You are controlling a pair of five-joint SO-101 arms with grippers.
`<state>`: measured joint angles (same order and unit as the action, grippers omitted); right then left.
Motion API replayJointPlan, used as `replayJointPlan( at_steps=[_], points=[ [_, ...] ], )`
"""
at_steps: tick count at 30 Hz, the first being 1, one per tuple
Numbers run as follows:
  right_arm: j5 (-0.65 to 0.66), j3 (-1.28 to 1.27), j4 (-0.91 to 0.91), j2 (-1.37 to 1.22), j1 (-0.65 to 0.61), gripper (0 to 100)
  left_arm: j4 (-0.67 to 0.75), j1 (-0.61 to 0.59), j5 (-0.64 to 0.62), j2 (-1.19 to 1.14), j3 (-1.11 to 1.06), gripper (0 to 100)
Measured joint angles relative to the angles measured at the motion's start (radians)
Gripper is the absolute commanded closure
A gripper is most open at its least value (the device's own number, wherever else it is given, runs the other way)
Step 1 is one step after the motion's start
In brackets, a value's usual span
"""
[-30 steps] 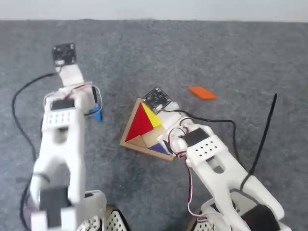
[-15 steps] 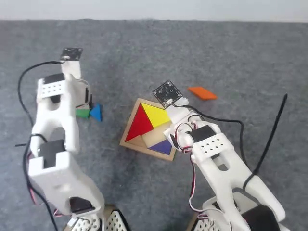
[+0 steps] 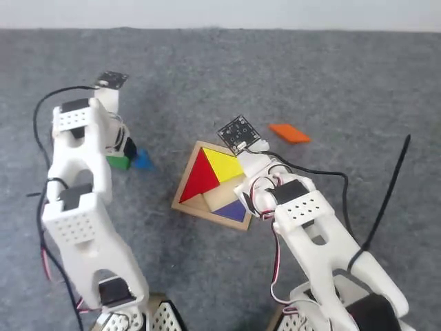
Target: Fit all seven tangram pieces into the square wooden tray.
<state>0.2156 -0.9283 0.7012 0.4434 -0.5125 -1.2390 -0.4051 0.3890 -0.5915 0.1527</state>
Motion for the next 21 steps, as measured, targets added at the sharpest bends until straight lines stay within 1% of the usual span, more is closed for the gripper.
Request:
replayJointPlan(
  at_steps=[2,6,10,13,16,21],
  points=[
    [0.0,0.0,0.0,0.0,-0.002,98.3,-0.044,-0.018,0.003,-0.035,0.058,79],
    [0.0,0.0,0.0,0.0,-0.002,98.3,-0.13,-0.015,0.077,-0.091,0.147,79],
    [0.0,0.0,0.0,0.0,-0.002,98.3,-0.198,-0.017,0.14,-0.101,0.173,80],
    [0.0,0.0,0.0,0.0,-0.002,98.3,-0.233,-0.017,0.173,-0.106,0.175,85],
    [0.0,0.0,0.0,0.0,-0.002,98.3,-0.253,-0.015,0.183,-0.11,0.18,89],
    [0.0,0.0,0.0,0.0,-0.002,98.3,-0.29,-0.014,0.186,-0.104,0.193,89]
  ],
)
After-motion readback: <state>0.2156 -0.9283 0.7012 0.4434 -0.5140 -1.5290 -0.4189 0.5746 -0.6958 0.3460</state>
